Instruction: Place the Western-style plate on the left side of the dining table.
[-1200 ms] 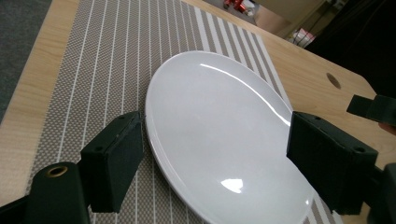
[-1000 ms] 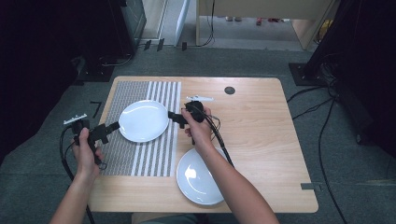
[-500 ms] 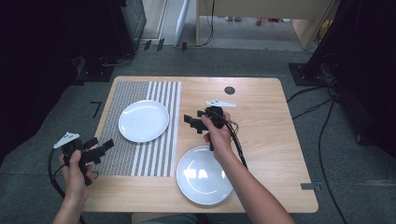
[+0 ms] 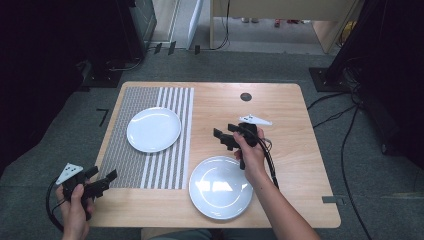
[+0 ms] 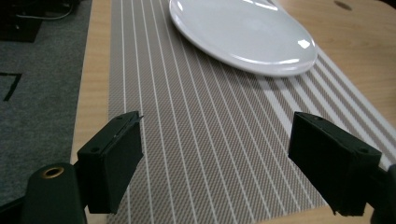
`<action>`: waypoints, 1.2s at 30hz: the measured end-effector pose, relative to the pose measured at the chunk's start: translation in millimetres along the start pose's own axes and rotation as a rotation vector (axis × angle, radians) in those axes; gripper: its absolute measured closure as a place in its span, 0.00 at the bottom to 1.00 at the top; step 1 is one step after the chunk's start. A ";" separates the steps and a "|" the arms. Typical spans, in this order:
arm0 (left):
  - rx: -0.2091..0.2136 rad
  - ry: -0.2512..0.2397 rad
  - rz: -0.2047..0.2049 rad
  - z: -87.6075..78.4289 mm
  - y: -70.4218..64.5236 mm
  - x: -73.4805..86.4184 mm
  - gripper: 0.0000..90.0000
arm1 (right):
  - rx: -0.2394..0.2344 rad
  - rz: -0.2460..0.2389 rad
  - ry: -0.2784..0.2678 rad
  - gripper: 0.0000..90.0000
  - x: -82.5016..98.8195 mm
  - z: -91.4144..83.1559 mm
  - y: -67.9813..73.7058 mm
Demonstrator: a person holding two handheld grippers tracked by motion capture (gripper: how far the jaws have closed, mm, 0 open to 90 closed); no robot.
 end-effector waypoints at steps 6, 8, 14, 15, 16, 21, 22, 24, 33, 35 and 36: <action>-0.028 0.032 0.031 -5.2 8.0 20.4 0.20 | 0.028 -0.019 -0.005 0.32 9.4 -16.5 -9.4; -0.038 0.038 0.027 -4.9 11.1 24.7 0.20 | 0.038 -0.025 -0.005 0.32 12.8 -22.3 -13.4; -0.068 0.044 0.053 -3.5 13.1 32.2 0.20 | 0.064 -0.007 -0.014 0.32 26.1 -42.7 -29.6; -0.069 0.045 0.056 -2.9 12.7 32.5 0.20 | 0.064 -0.007 -0.014 0.32 26.1 -42.7 -29.6; -0.069 0.057 0.060 -1.8 12.2 33.7 0.20 | 0.065 -0.004 -0.016 0.32 27.6 -44.7 -31.3; -0.092 0.079 0.075 0.5 12.0 36.8 0.20 | 0.086 0.016 -0.027 0.32 36.1 -60.7 -44.3; -0.093 0.079 0.076 0.5 11.9 36.9 0.20 | 0.091 0.016 -0.032 0.32 37.6 -65.4 -47.7; -0.093 0.081 0.076 0.5 12.0 37.0 0.20 | 0.103 0.027 -0.040 0.32 39.8 -73.2 -53.3; -0.178 0.109 0.172 4.2 5.9 40.1 0.19 | 0.169 0.029 -0.044 0.31 54.2 -111.5 -77.9; -0.173 0.108 0.168 4.0 6.2 39.9 0.19 | 0.183 0.029 -0.043 0.29 57.6 -118.5 -82.5; -0.172 0.108 0.166 3.9 6.4 39.9 0.19 | 0.183 0.029 -0.043 0.29 57.6 -118.5 -82.5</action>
Point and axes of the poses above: each handheld gripper's, and its own axes: z roughly forward along the jaws, x roughly out of its underside, y roughly to its left, the point moved 7 cm from there along z, roughly forward along the jaws, and after that the axes turned 4 degrees about -x, right-handed, at the moved point
